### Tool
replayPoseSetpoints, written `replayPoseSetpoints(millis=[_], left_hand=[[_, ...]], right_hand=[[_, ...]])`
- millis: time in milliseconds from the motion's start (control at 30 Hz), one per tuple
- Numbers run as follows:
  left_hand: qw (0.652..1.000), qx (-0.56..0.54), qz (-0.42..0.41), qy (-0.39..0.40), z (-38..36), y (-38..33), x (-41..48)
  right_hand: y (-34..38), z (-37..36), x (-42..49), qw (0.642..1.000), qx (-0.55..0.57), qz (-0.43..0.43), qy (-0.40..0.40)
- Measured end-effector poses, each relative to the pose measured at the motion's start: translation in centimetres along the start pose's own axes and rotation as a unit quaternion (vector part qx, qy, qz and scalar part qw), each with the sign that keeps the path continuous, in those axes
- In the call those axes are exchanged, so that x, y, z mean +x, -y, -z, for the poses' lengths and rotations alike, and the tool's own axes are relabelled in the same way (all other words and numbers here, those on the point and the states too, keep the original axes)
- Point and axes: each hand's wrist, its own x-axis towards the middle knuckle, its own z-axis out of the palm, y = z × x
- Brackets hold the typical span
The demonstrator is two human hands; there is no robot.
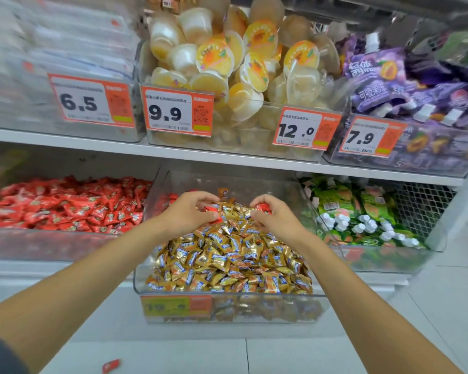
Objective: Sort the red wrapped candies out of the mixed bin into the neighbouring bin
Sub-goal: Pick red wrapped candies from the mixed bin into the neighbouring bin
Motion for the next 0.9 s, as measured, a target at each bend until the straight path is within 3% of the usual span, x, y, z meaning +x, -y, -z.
replayPoseSetpoints(millis=[200,333,467,567,700,833,900], left_hand=[[0.991,0.013,-0.051,-0.126,5.0,-1.4,-7.1],[0.974,0.046,-0.014,-0.223,10.6,1.3,-10.6],[0.96,0.017,0.016,-0.28,15.4,6.1,-12.1],[0.953,0.037,0.018,-0.302,17.9,9.5,-11.3],[0.938,0.074,0.01,-0.339,20.9,11.1,-8.3],[0.923,0.259,0.125,-0.256,23.9,12.7,-6.8],[0.917,0.258,0.123,-0.279,24.5,14.0,-7.7]], right_hand=[[4.6,-3.7,-0.6,0.995,-0.039,0.066,0.066],[9.1,-7.1,-0.6,0.989,-0.009,0.133,0.065],[13.1,-11.9,-0.4,0.979,0.007,0.163,0.122],[14.8,-16.3,1.4,0.975,-0.02,0.163,0.151],[15.8,-21.3,5.2,0.977,-0.076,0.165,0.11],[15.1,-23.7,8.8,0.95,-0.231,0.135,0.159],[14.8,-23.6,8.6,0.94,-0.264,0.129,0.176]])
